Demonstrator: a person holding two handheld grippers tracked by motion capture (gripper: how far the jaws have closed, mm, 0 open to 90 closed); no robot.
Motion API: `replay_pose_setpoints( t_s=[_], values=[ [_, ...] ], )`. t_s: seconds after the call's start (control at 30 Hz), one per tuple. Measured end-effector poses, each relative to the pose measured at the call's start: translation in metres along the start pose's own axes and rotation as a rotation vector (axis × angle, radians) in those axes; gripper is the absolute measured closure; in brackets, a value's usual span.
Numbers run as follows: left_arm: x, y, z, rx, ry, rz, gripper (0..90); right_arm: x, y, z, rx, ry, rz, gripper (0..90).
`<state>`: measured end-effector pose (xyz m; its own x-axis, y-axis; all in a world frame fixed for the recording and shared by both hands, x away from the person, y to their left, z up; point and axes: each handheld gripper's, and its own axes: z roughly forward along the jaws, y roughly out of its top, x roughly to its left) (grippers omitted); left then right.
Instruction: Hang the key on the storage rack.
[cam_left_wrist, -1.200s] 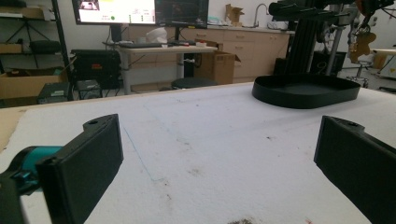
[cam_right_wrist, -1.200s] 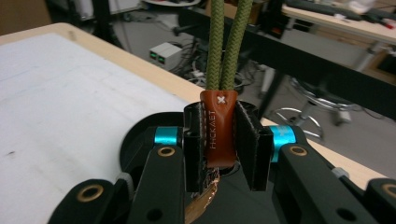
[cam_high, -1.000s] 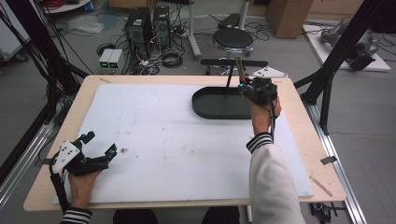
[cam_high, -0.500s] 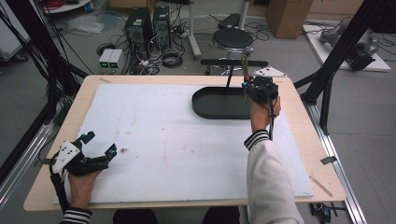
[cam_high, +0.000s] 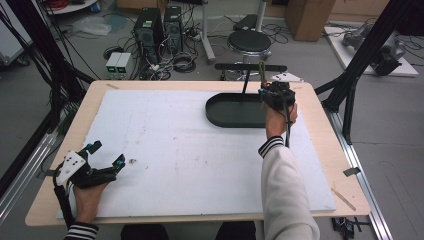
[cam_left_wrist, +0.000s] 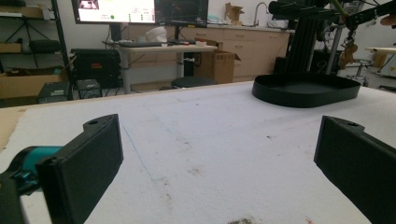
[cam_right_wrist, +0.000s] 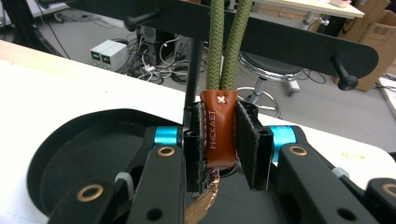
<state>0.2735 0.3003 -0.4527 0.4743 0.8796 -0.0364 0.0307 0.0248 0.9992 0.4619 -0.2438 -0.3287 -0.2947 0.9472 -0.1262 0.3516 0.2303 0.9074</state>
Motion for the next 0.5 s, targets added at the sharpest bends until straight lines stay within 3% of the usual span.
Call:
replay_pose_setpoints(
  t_s=[0.5],
  values=[
    [-0.0001, 0.0000, 0.0001, 0.002, -0.001, 0.000, 1.7, 0.0000, -0.0037, 0.0087, 0.031, -0.019, 0.005, 73.5]
  ],
)
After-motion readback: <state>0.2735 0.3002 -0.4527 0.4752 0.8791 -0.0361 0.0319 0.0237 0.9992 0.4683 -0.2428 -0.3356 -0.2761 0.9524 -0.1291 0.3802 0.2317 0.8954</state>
